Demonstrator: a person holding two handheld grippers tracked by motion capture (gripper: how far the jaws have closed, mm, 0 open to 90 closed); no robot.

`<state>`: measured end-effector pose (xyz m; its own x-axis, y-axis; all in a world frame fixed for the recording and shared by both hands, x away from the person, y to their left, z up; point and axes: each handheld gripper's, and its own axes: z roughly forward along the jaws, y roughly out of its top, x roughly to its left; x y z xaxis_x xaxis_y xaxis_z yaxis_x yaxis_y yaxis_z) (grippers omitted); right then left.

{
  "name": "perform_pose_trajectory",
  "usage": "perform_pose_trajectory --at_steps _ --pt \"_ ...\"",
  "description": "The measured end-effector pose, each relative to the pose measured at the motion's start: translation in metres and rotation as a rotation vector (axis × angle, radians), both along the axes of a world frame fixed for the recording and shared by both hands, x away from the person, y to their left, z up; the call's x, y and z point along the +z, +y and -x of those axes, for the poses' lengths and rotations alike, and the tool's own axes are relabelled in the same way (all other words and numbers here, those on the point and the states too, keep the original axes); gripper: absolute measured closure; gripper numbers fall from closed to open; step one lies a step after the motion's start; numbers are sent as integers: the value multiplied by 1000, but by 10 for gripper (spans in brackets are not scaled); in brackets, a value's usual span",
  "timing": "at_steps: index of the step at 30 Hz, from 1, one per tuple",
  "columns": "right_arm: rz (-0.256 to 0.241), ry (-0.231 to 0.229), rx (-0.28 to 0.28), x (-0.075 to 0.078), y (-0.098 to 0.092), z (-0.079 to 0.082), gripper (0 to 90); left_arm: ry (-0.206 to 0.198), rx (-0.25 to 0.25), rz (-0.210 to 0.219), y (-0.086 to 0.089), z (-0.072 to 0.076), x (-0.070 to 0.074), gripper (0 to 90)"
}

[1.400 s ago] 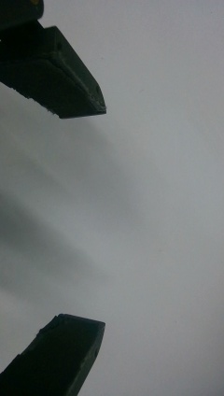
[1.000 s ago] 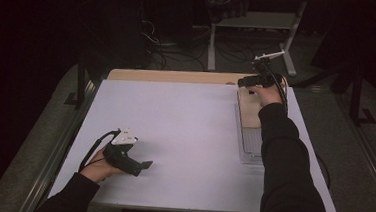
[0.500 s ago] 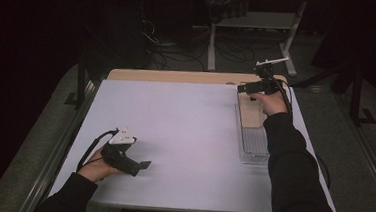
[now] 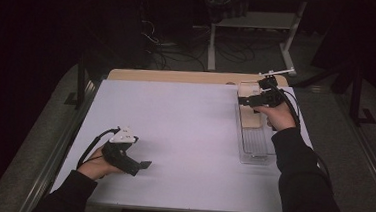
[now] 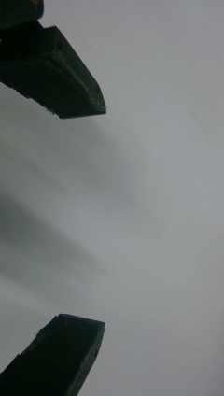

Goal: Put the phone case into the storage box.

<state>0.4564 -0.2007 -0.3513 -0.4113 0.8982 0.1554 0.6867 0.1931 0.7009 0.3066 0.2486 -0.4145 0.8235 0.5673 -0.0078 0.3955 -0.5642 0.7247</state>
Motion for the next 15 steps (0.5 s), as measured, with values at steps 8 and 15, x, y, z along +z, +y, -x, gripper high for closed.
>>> perform_pose_trajectory --at_steps 8,15 --pt "-5 -7 61 1 4 19 0 4 -19 -6 1 -3 2 0" --pt "-17 -21 109 -5 2 38 0 -2 -30 5 3 -7 7 0"
